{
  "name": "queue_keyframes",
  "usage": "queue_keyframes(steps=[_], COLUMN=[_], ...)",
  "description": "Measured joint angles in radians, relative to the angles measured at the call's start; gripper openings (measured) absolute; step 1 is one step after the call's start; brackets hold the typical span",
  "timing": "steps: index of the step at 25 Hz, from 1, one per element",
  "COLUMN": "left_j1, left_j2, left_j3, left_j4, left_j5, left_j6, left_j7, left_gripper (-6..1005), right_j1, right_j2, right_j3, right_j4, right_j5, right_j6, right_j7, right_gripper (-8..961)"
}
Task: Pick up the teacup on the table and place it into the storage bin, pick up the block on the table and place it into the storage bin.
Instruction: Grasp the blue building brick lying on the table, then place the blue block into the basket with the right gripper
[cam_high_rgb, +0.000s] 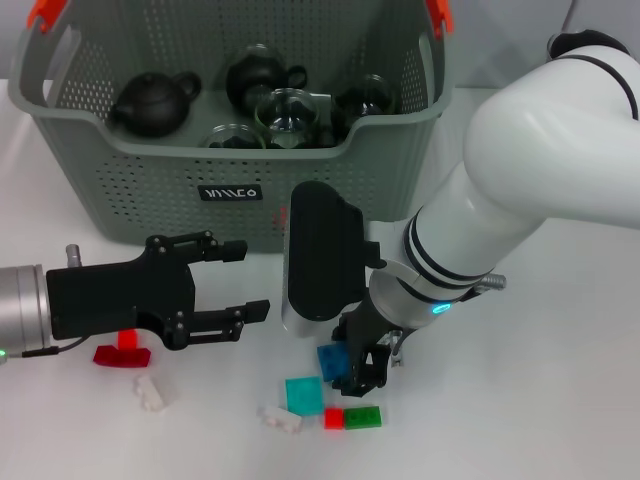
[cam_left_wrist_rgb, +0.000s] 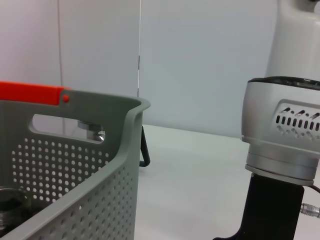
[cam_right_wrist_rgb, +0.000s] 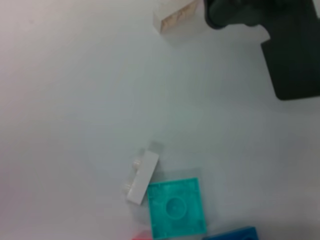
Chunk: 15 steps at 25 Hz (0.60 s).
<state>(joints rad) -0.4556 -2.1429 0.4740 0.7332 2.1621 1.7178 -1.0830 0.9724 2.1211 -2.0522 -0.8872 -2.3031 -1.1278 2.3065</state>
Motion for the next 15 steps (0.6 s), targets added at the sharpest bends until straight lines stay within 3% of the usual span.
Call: queue_keyframes(steps=[5, 10, 15], left_j1=[0.0, 0.0, 0.002], left_j2=[0.0, 0.0, 0.0], left_j3=[0.0, 0.0, -0.001], left_j4=[0.0, 0.0, 0.0], left_j5=[-0.001, -0.001, -0.001], left_j6=[-0.001, -0.007, -0.01], left_j7=[0.0, 0.0, 0.0], left_gripper=[752, 753, 753], right_j1=[0.001, 0.007, -0.003], right_j2=[0.0, -0.003, -0.014], right_j3=[0.001, 0.002, 0.019], right_j4=[-0.004, -0.002, -0.043], right_j5=[0.0, 0.001, -0.007], right_j6=[-0.005, -0.01, -0.03], right_j7=[0.008, 0.025, 0.047], right_gripper=[626, 424, 425])
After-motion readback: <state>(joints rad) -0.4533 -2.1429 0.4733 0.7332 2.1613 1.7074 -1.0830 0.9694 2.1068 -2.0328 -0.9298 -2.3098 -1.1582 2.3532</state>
